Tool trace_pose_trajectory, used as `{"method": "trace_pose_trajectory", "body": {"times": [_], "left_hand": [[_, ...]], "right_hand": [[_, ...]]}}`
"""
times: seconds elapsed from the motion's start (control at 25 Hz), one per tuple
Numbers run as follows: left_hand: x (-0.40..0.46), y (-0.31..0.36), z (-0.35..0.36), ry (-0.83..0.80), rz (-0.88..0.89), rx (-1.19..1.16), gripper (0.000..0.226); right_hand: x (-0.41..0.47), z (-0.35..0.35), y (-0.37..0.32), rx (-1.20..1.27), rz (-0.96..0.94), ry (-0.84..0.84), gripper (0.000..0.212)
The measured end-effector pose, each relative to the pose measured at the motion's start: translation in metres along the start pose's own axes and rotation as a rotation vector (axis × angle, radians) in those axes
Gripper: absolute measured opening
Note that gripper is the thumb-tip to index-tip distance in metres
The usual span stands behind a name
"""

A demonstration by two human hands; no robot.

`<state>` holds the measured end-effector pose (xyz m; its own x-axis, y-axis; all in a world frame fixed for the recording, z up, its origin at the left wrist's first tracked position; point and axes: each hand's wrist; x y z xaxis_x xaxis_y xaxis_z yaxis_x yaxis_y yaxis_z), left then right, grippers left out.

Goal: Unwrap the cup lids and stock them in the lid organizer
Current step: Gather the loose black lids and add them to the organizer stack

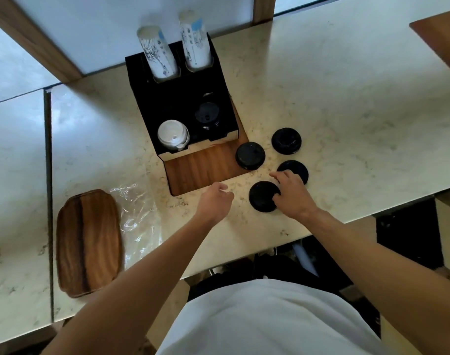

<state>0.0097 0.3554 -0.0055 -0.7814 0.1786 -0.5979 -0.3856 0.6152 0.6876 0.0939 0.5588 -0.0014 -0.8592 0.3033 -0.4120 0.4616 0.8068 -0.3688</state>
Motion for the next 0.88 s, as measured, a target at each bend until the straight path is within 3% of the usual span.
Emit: {"method": "trace_pose_trajectory", "body": {"times": [0.12,0.28,0.48,0.64,0.88], "left_hand": [[-0.002,0.008,0.019,0.009,-0.051,-0.024,0.034],[-0.006,0.007,0.033,0.031,-0.161,-0.184,0.029],[-0.002,0.004,0.043,0.031,-0.228,-0.309,0.008],[0.004,0.006,0.044,0.009,-0.253,-0.430,0.014],[0.007,0.014,0.042,-0.143,-0.366,-0.849,0.015]], "right_hand": [[0.007,0.000,0.010,-0.056,-0.088,-0.100,0.071],[0.010,0.004,0.013,-0.310,-0.276,-0.123,0.084],[0.013,0.011,0.020,-0.468,-0.315,-0.121,0.095],[0.013,0.017,0.020,-0.388,-0.268,-0.045,0.089],[0.012,0.014,0.013,-0.222,-0.227,0.045,0.090]]}}
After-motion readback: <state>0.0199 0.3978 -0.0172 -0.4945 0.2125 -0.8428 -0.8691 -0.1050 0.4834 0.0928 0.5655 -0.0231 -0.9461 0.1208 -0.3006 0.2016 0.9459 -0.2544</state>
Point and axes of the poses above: each hand's wrist, its own x-axis towards the middle knuckle, its own z-axis out of the palm, y = z × x, and after that the axes turned 10 degrees about -x, right-handed
